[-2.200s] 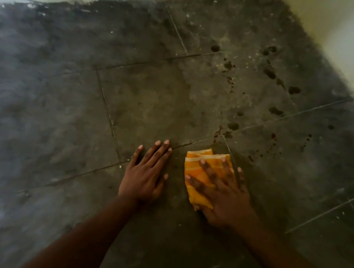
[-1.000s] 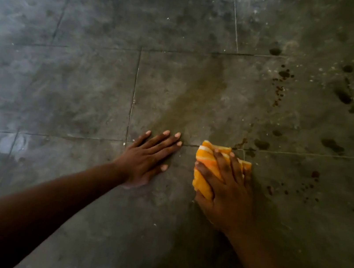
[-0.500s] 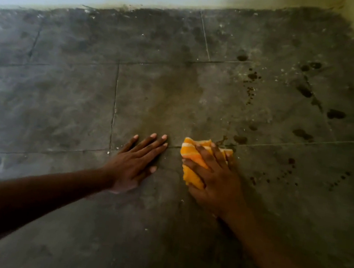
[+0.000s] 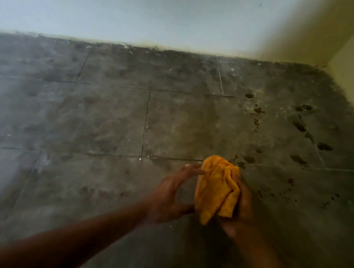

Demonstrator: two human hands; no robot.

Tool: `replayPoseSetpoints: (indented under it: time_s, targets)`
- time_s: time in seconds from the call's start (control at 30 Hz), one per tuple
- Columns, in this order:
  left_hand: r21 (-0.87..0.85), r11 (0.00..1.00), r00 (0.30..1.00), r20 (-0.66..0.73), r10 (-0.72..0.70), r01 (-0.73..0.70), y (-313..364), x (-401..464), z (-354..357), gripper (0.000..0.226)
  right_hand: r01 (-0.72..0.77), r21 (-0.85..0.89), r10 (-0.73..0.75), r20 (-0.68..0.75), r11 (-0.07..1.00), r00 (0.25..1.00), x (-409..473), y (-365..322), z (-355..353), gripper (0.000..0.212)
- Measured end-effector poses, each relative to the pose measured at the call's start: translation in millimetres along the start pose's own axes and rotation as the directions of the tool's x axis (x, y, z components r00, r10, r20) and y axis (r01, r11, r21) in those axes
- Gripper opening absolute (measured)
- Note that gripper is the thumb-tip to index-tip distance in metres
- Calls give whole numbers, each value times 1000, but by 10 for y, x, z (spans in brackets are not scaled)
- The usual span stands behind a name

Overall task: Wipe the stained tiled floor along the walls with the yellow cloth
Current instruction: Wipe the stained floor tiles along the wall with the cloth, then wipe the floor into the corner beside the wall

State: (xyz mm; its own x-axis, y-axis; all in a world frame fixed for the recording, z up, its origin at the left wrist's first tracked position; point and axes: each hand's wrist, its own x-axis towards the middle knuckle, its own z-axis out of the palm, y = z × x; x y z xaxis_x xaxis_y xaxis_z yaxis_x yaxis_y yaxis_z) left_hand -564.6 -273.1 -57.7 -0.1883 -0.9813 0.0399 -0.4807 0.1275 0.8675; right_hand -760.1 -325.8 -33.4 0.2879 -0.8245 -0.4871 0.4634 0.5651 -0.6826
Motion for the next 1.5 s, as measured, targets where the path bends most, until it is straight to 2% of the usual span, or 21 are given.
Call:
replayPoseSetpoints:
  time_s: [0.13, 0.27, 0.33, 0.4, 0.47, 0.53, 0.63, 0.7, 0.83, 0.9, 1.0, 1.03, 1.1, 1.2, 1.27, 1.33, 1.4, 1.47, 1.5]
  targets:
    - [-56, 987, 988, -29, 152, -153, 241, 49, 40, 78, -134, 138, 121, 102, 981, 987, -172, -38, 113, 73]
    - [-39, 992, 987, 106, 120, -116, 338, 46, -2, 102, -110, 226, 87, 107, 968, 990, -315, -123, 154, 78]
    - [-64, 989, 987, 91, 135, -130, 394, 65, 36, 87, -90, 241, 61, 122, 966, 991, -341, -156, 128, 80]
    - [-132, 987, 994, 42, 103, -96, 463, 103, 19, 58, -90, 215, 59, 149, 972, 987, -375, -193, 118, 67]
    - [-104, 994, 998, 56, 42, -36, 518, 154, -90, 32, -84, 202, 52, 158, 976, 986, -369, -191, 52, 55]
    - [-118, 993, 998, 55, -12, 18, 505, 186, -194, 18, -86, 172, 51, 201, 981, 978, -378, -188, -10, 45]
    - [-159, 978, 990, 68, -123, 133, 481, 195, -276, 23, -121, 103, 104, 154, 987, 983, -350, -151, -103, 41]
    - [-150, 980, 988, 100, -115, 129, 490, 182, -274, 23, -143, 49, 138, 91, 988, 986, -335, -133, -130, 35]
    - [-242, 956, 977, 172, -123, 163, 510, 197, -270, 33, -136, -22, 138, 115, 990, 984, -282, -139, -205, 60]
    - [-321, 923, 971, 170, -167, 215, 504, 236, -269, 42, -120, -74, 130, 157, 990, 979, -318, -182, -207, 52]
    - [-388, 895, 976, 98, -197, 220, 464, 320, -307, 37, -100, -188, 142, 223, 977, 964, -410, -275, -150, 34]
    - [-377, 905, 980, 70, -185, 197, 452, 345, -319, 38, -87, -258, 152, 245, 962, 958, -441, -296, -129, 28]
    - [-321, 934, 987, 3, -163, 156, 445, 400, -361, 45, -26, -432, 156, 268, 902, 951, -451, -291, -121, 40]
    - [-195, 975, 992, -36, -117, 108, 490, 526, -458, 42, 16, -571, 146, 235, 821, 961, -464, -239, -49, 43]
    - [-68, 994, 996, -45, -83, 80, 565, 656, -505, 39, 26, -580, 103, 189, 814, 977, -444, -219, 8, 42]
    - [-5, 995, 993, -62, -98, 98, 608, 760, -515, 34, -19, -449, 102, 162, 893, 982, -426, -200, 46, 44]
    - [-234, 928, 955, 14, -295, 290, 465, 764, -509, 42, -96, -258, 144, 176, 962, 974, -442, -208, 79, 52]
    - [-496, 675, 827, 188, -529, 545, 237, 589, -499, 75, -133, -140, 158, 183, 981, 970, -513, -266, 133, 41]
    - [-565, 552, 767, 259, -588, 614, 130, 444, -468, 90, -125, -115, 145, 185, 985, 972, -531, -299, 147, 39]
